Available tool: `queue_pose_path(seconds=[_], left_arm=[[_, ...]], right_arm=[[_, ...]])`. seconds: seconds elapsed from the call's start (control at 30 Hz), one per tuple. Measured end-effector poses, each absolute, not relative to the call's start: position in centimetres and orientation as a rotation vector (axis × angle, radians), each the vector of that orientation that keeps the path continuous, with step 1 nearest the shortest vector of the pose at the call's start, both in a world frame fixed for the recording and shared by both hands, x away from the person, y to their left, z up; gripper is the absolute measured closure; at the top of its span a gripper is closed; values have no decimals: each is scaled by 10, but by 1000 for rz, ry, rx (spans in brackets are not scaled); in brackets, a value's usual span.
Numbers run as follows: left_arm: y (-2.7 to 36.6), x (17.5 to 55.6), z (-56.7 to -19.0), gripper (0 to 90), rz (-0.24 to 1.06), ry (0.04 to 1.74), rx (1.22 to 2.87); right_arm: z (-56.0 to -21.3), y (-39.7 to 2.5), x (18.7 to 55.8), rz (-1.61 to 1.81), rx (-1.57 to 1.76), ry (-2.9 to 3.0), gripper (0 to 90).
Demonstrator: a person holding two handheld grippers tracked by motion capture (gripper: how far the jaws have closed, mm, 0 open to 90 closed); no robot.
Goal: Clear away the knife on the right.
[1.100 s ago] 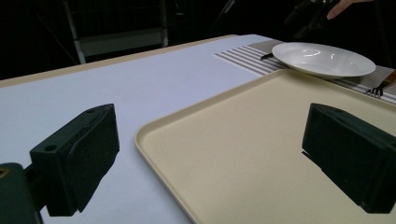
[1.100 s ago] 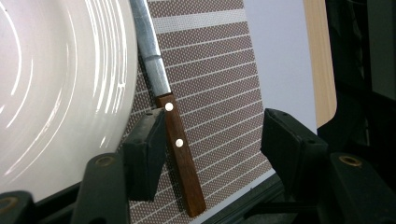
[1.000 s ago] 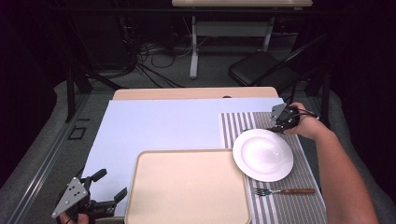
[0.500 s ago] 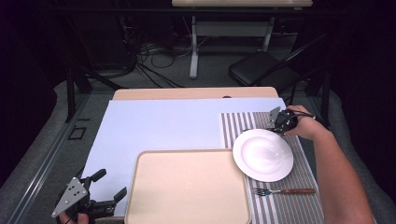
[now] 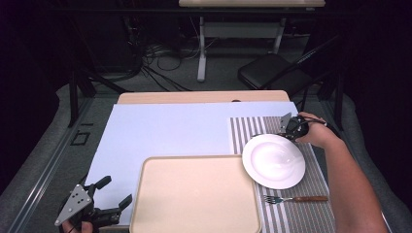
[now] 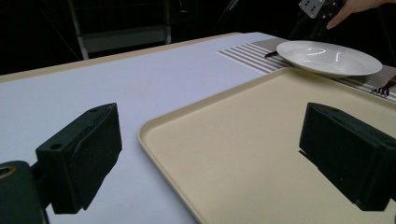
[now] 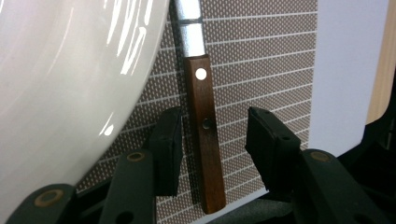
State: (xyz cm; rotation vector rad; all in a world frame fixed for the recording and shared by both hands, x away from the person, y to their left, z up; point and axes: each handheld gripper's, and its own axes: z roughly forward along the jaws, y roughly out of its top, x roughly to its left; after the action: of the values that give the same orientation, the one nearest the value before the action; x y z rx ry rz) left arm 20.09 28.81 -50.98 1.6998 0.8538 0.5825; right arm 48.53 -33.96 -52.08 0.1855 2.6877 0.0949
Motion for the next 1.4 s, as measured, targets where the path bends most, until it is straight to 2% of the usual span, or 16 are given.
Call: queue_pose_path(seconds=[1.4], left_arm=[[289, 201, -511, 67, 583, 867, 1696]], right_arm=[[-530, -333, 494, 126, 143, 2730, 715]])
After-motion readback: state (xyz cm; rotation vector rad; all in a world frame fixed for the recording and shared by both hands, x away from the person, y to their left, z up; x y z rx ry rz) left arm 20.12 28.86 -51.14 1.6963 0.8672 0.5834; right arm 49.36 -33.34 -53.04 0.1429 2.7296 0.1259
